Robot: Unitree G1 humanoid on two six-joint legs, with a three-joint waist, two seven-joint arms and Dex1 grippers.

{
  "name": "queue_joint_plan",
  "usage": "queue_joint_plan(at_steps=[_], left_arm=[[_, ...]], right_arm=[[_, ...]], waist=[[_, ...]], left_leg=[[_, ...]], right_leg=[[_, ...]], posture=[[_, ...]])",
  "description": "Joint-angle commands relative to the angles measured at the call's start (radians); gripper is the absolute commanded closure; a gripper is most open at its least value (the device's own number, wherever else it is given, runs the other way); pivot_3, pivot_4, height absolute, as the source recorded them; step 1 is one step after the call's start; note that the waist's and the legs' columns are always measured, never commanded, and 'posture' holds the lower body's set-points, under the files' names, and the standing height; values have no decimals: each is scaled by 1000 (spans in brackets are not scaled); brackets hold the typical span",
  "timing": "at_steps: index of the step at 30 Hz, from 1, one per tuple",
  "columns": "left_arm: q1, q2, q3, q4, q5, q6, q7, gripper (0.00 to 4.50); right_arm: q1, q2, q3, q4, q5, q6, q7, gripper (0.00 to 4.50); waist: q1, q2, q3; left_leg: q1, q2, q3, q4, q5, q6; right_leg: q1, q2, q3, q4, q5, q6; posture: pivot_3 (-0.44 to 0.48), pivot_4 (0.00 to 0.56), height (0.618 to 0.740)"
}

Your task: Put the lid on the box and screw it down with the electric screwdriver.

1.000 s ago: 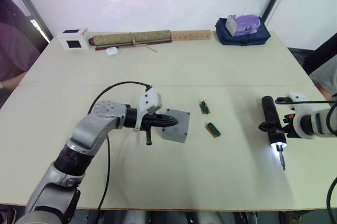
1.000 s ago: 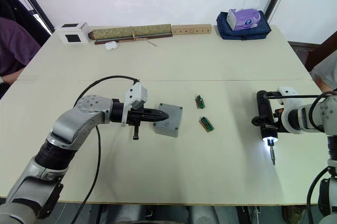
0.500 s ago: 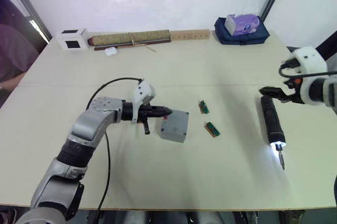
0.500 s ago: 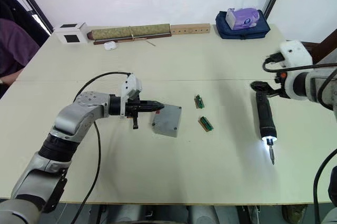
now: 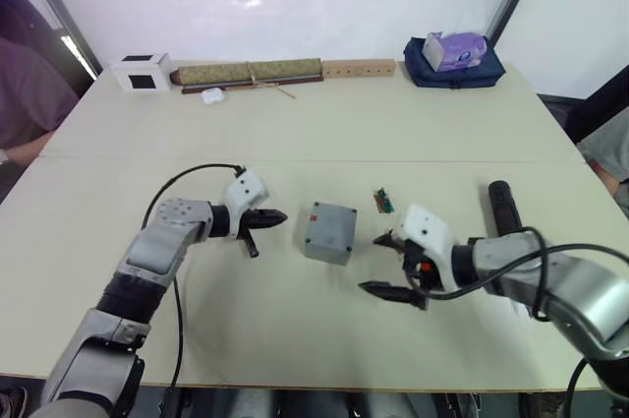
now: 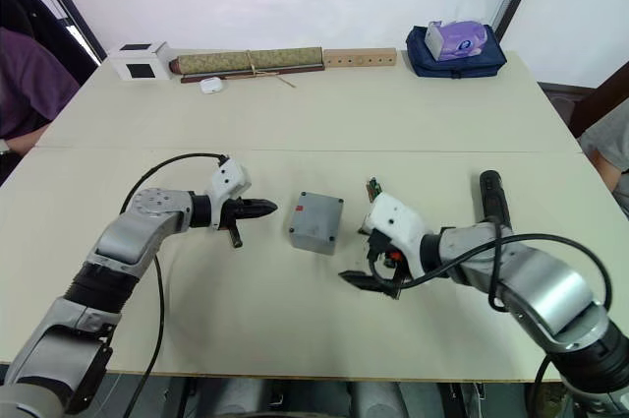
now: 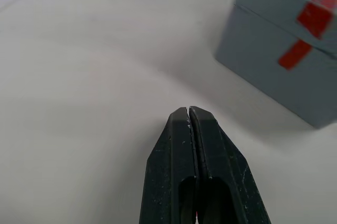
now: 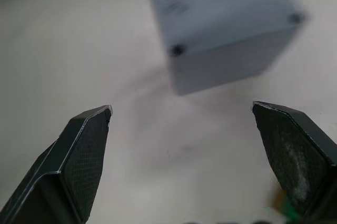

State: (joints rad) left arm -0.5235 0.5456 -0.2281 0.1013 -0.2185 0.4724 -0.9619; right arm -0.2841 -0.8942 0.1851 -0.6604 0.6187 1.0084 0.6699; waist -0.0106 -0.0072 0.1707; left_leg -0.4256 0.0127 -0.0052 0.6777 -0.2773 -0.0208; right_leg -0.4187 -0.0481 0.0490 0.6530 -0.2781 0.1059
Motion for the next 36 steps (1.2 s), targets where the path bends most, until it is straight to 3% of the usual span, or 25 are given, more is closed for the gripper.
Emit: queue_joint_plan(at_steps=[1, 8, 13, 20, 26, 36], left_arm=[[-12, -19, -22, -52, 11, -9, -6, 4500], [-51, -74, -55, -17, 33, -30, -11, 4500], [-130, -152, -68, 132, 64, -102, 0, 4500], [-167, -106, -24, 247, 109, -171, 7, 4500], [-93, -19, -9, 130, 85, -93, -39, 4500], [53, -17, -30, -98, 24, 59, -52, 4500]], right_arm=[[-10, 30, 21, 1, -27, -11, -7, 82], [-10, 91, 51, 15, -48, -6, -12, 82], [-34, 233, -8, 33, 46, 75, -58, 82], [-13, 178, -83, -12, 55, 116, -60, 82], [-22, 66, -108, 20, -25, 48, -40, 82], [-94, 134, 48, 195, -164, -110, 4, 82]], waist=[[0, 0, 0], [0, 0, 0], [1, 0, 0], [-5, 0, 0], [-3, 0, 0], [-1, -1, 0]], left_leg=[[0, 0, 0, 1, 0, 0], [0, 0, 0, 2, 0, 0], [0, -1, -1, 3, 0, 0], [0, -1, -1, 4, 0, 1], [0, 0, -1, 4, 0, 1], [1, 0, 0, 4, 0, 1]], right_leg=[[0, 0, 0, 1, 0, 0], [0, 2, 0, 2, 0, 0], [1, 2, 0, 3, 0, 0], [0, 2, 0, 3, 0, 0], [0, 2, 0, 4, 0, 0], [0, 2, 0, 5, 0, 0]], posture=[[0, 150, 740], [0, 150, 740], [0, 150, 740], [0, 150, 740], [0, 150, 740], [0, 150, 740]])
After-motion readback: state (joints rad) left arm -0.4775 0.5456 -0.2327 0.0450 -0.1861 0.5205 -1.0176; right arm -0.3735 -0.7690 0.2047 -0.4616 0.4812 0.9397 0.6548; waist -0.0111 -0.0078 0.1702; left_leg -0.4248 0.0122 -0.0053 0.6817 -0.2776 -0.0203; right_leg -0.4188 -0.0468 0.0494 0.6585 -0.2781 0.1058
